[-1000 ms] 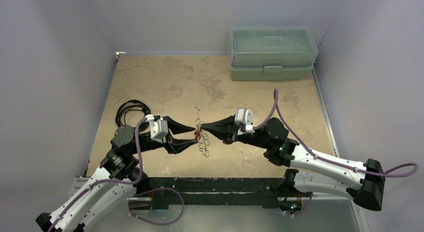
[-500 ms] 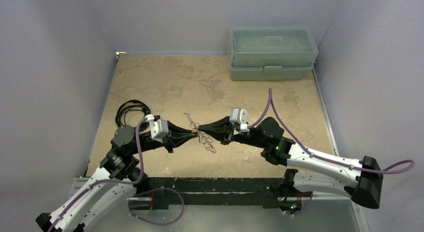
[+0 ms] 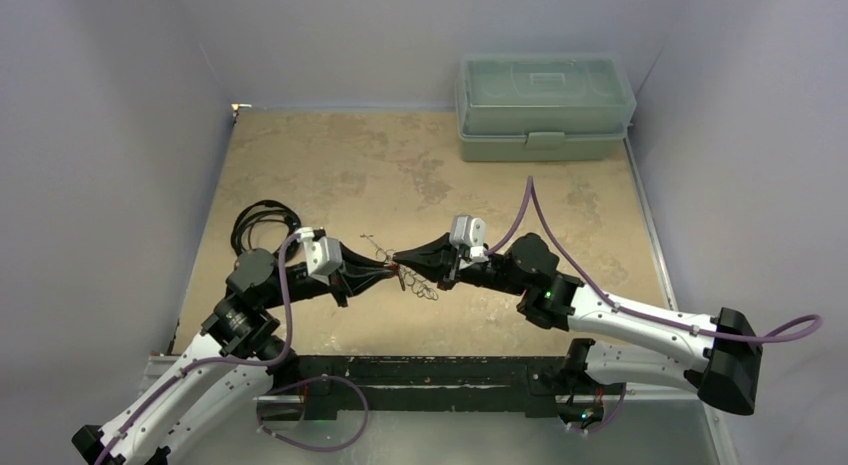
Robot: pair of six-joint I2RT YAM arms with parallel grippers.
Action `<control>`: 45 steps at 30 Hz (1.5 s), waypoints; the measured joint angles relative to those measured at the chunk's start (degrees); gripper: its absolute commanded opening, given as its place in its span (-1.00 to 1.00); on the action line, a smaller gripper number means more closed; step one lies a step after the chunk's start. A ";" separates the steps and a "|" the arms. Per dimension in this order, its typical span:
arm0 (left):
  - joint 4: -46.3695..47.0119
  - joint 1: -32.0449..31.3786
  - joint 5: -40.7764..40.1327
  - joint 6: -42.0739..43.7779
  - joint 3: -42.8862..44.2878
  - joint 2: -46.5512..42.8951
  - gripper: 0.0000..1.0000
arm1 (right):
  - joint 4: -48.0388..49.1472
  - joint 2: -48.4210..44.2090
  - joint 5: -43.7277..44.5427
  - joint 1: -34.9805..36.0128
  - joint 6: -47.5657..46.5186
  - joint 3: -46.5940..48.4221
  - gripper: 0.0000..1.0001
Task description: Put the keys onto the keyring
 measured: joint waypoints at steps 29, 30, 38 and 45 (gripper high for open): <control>-0.33 -0.28 -7.19 0.44 0.07 -0.90 0.92 | -4.63 -5.62 3.43 0.07 -1.86 -0.26 -1.00; -0.66 -0.28 -8.83 0.83 0.09 -1.33 0.93 | -4.72 -5.68 3.98 0.07 -1.84 -0.50 -1.00; -3.78 -0.28 -23.96 2.01 0.13 -4.44 0.98 | -8.37 -5.20 10.16 0.07 -0.83 -3.23 -1.00; -4.79 -0.28 -32.35 0.79 0.74 -5.11 0.98 | -11.23 -0.50 14.93 0.07 0.33 -3.30 -1.00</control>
